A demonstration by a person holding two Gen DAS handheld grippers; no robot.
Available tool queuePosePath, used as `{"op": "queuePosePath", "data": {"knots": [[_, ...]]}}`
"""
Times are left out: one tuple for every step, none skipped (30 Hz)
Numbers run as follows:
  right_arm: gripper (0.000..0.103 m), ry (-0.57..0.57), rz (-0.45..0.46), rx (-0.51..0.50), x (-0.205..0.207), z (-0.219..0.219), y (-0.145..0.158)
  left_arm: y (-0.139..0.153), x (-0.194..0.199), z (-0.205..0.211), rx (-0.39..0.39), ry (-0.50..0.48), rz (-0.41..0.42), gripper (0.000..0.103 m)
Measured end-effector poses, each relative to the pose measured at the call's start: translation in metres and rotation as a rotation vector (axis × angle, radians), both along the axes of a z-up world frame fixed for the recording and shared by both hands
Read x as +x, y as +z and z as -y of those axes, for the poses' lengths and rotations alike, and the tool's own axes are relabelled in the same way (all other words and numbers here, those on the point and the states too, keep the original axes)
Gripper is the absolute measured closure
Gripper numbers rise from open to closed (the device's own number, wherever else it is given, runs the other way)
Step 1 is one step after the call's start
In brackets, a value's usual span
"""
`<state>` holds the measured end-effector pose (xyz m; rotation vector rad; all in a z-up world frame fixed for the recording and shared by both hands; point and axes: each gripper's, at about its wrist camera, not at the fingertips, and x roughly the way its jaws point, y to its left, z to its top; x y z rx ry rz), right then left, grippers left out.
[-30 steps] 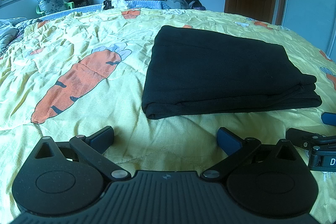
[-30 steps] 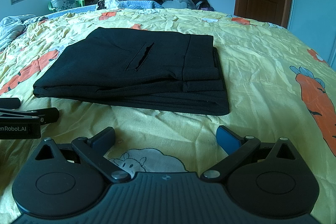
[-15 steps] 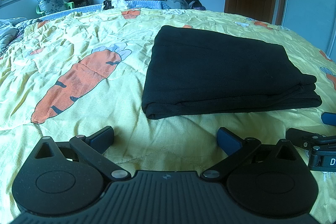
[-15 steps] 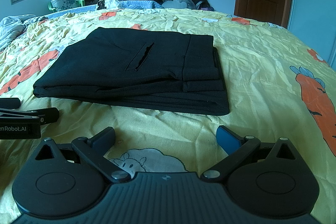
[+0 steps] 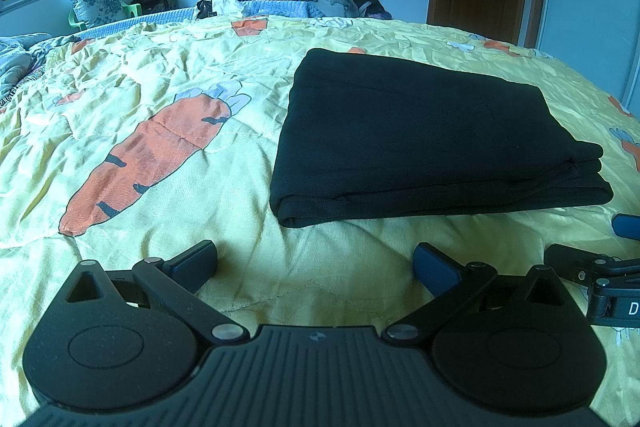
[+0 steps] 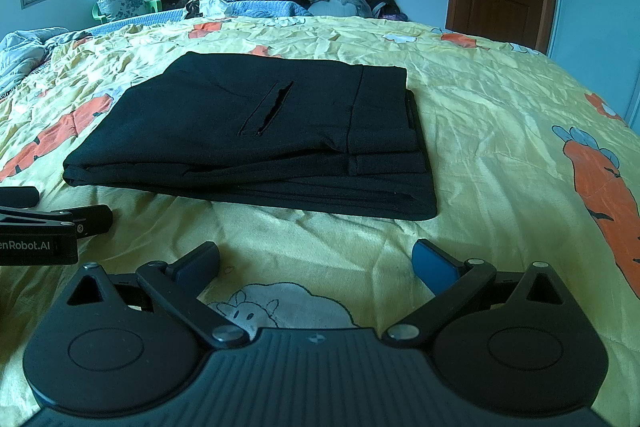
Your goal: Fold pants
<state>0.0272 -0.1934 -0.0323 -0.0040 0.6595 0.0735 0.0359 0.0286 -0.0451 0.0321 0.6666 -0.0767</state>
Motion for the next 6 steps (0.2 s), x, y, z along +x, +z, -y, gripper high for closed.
{"op": "queuePosePath", "data": {"knots": [[0.0, 0.0, 0.0, 0.0, 0.0, 0.0, 0.0, 0.0, 0.0001, 0.0003, 0.0, 0.0, 0.0, 0.0], [0.0, 0.0, 0.0, 0.0, 0.0, 0.0, 0.0, 0.0, 0.0, 0.0002, -0.001, 0.0, 0.0, 0.0], [0.0, 0.0, 0.0, 0.0, 0.0, 0.0, 0.0, 0.0, 0.0, 0.0002, -0.001, 0.0, 0.0, 0.0], [0.0, 0.0, 0.0, 0.0, 0.0, 0.0, 0.0, 0.0, 0.0001, 0.0004, 0.0, 0.0, 0.0, 0.0], [0.0, 0.0, 0.0, 0.0, 0.0, -0.0001, 0.0, 0.0, 0.0001, 0.0003, 0.0, 0.0, 0.0, 0.0], [0.0, 0.0, 0.0, 0.0, 0.0001, -0.0002, 0.0, 0.0, 0.0001, 0.0005, 0.001, 0.0, 0.0, 0.0]]}}
